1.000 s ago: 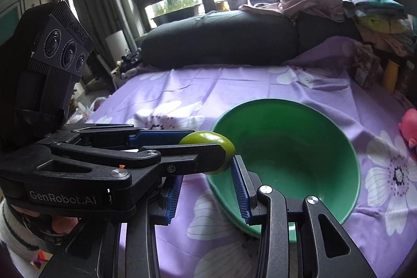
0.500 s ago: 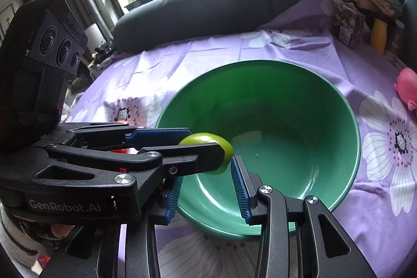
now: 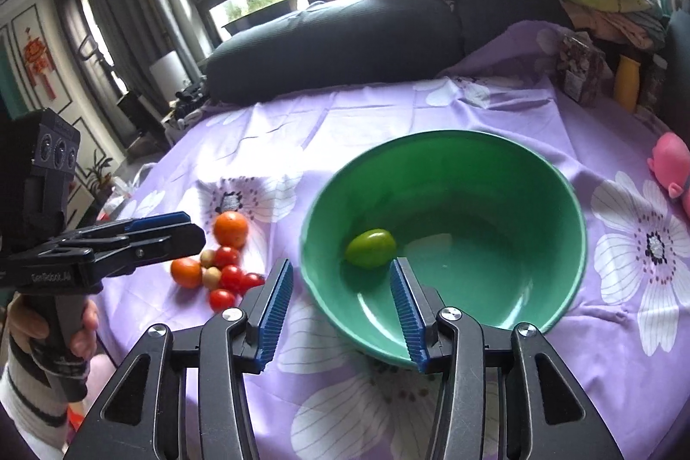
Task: Organize fruits
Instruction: 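Return the left tool to the fruits and approach a mandarin orange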
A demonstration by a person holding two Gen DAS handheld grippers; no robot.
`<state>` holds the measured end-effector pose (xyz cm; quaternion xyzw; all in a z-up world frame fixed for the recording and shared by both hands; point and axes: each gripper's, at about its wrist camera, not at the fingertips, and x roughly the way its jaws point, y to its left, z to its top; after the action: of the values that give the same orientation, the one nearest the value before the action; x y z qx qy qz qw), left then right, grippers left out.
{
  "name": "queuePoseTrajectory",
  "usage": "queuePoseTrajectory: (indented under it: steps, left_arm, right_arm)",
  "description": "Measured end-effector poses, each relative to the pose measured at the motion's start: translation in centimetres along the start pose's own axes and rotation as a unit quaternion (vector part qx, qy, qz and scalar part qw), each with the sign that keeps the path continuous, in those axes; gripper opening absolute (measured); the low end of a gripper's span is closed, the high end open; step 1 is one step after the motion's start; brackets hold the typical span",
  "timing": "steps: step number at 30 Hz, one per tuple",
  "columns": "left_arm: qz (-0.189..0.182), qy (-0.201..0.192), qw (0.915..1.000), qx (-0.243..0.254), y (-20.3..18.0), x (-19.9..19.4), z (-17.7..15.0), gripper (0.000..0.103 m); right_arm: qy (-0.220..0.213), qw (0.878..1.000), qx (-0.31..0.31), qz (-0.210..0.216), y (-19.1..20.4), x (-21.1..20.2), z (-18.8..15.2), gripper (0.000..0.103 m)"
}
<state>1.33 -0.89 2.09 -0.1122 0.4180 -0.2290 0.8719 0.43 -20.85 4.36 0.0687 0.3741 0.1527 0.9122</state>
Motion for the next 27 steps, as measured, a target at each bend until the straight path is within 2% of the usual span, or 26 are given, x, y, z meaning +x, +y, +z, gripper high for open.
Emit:
queuePoseTrajectory:
  steps: [4,7,9,11,14,17,21,24,27]
  left_arm:
    - [0.038,-0.001,0.9989,-0.027,2.8,-2.2,-2.0,0.086]
    - [0.066,-0.006,0.9964,-0.053,4.6,-4.3,-3.3,0.087]
    - [0.085,-0.011,0.9942,-0.065,5.5,-6.0,-4.3,0.091]
    - [0.109,-0.018,0.9910,-0.076,6.4,-7.7,-5.2,0.099]
    - [0.120,-0.027,0.9879,-0.095,7.4,-9.3,-5.9,0.099]
    - [0.123,-0.032,0.9868,-0.100,8.2,-10.1,-5.9,0.099]
    - [0.110,-0.033,0.9889,-0.094,8.3,-9.5,-5.1,0.099]
    - [0.099,-0.034,0.9912,-0.080,7.9,-8.6,-4.6,0.099]
    - [0.104,-0.036,0.9923,-0.057,7.8,-7.4,-4.0,0.099]
  right_arm:
    - [0.028,0.997,-0.052,0.058,3.8,2.0,-0.5,0.054]
    - [0.064,0.989,-0.097,0.090,7.3,4.3,-1.0,0.054]
    - [0.087,0.984,-0.120,0.102,9.5,5.8,-1.1,0.054]
    - [0.092,0.978,-0.133,0.128,11.3,6.7,-1.2,0.054]
    - [0.099,0.973,-0.143,0.154,13.5,7.9,-1.4,0.054]
    - [0.108,0.970,-0.147,0.161,15.2,8.7,-1.6,0.054]
    - [0.109,0.970,-0.146,0.159,15.9,9.0,-1.6,0.054]
    - [0.110,0.973,-0.141,0.148,15.8,9.3,-1.5,0.054]
    - [0.105,0.976,-0.133,0.132,15.3,9.5,-1.6,0.054]
